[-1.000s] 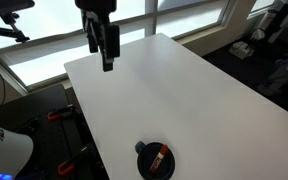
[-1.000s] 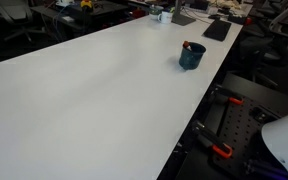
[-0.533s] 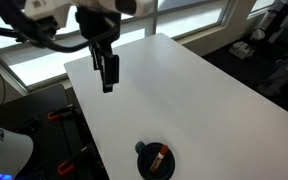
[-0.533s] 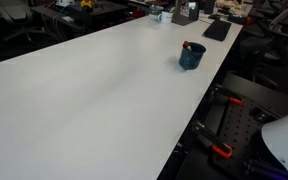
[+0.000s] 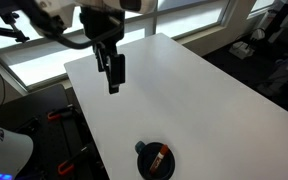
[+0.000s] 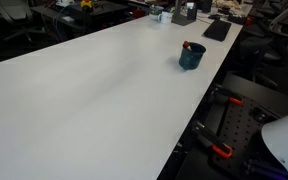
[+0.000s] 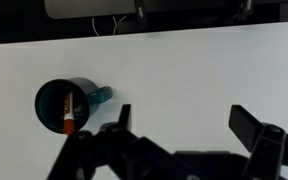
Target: Remove the marker from the cup and put it on the table
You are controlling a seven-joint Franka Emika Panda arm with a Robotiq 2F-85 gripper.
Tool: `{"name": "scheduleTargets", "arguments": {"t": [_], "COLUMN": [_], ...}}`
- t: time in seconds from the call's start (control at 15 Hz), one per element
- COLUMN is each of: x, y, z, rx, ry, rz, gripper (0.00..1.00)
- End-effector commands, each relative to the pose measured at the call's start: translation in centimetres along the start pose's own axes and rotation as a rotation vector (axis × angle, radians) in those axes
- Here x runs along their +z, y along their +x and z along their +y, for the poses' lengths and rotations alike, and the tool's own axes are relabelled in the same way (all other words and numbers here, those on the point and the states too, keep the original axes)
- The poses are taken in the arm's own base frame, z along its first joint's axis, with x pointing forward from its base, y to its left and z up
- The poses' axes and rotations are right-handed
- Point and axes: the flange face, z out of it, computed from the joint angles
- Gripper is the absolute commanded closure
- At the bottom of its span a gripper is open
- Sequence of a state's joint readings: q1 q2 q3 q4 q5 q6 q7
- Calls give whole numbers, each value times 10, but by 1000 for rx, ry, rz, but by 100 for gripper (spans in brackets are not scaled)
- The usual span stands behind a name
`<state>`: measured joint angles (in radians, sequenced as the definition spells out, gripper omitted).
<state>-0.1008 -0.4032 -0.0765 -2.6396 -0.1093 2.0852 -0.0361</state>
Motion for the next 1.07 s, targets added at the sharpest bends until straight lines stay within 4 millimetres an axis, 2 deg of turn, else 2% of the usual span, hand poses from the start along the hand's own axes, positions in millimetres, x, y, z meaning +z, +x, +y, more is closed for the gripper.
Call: {"name": "scheduleTargets", "arguments": {"t": [0.0,0.27,0.6,1.0], "x": [4,19,48,65], "y": [9,12,19,46], "z": [22,49,81,111], "rx": [11,33,70,89], "ry": [-52,-72,-70,-93], "rz": [23,-14,-124,-167], "gripper": [0,0,0,0]}}
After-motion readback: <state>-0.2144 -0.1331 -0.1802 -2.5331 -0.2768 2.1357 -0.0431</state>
